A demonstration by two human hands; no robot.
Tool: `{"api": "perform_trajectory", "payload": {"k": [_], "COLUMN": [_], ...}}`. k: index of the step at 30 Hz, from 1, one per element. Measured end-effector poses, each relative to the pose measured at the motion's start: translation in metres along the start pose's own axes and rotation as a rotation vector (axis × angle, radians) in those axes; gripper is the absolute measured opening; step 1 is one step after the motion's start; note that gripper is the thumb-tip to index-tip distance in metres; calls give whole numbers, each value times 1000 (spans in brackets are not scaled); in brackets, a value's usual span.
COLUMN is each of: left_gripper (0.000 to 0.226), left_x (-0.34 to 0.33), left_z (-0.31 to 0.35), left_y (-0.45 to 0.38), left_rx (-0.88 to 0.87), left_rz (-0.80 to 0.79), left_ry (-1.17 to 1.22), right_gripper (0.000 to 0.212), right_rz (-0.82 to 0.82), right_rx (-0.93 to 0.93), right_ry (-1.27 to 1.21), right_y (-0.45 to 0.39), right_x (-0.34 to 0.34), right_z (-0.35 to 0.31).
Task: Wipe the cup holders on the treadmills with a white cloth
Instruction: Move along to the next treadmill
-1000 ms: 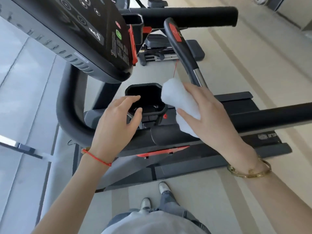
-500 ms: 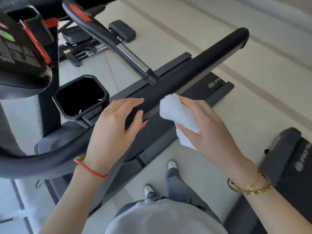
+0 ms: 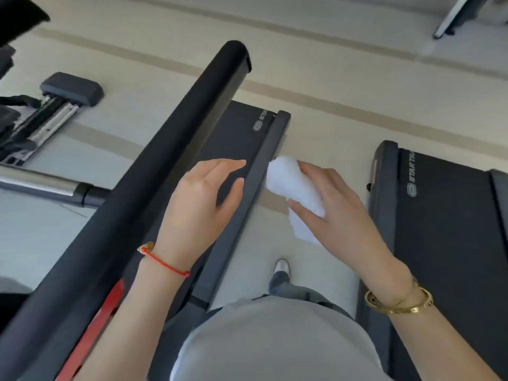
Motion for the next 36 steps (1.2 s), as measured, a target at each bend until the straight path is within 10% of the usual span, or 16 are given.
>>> {"api": "perform_trajectory", "payload": {"k": [20, 36], "left_gripper": [32, 27], "left_x": [-173, -296], "left_z": [165, 368], "left_y": [-255, -448], "left_rx": [-484, -1201], "left_rz": [-268, -444], "left_ry": [231, 484], "right_gripper": [51, 48], "right_rz": [515, 1168], "right_rx": [-344, -683], "right_ry": [43, 315], "right_y": [-71, -121], "right_x": [180, 304], "right_z": [142, 187]}}
Point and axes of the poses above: each hand's wrist, its own y-axis away from the middle knuckle, its own x-axis out of the back of the hand, z = x × y, the point moved 1 cm from there along -y, towards the middle knuckle, and after that the axes turned 12 degrees about -y, right-handed, at the moved point
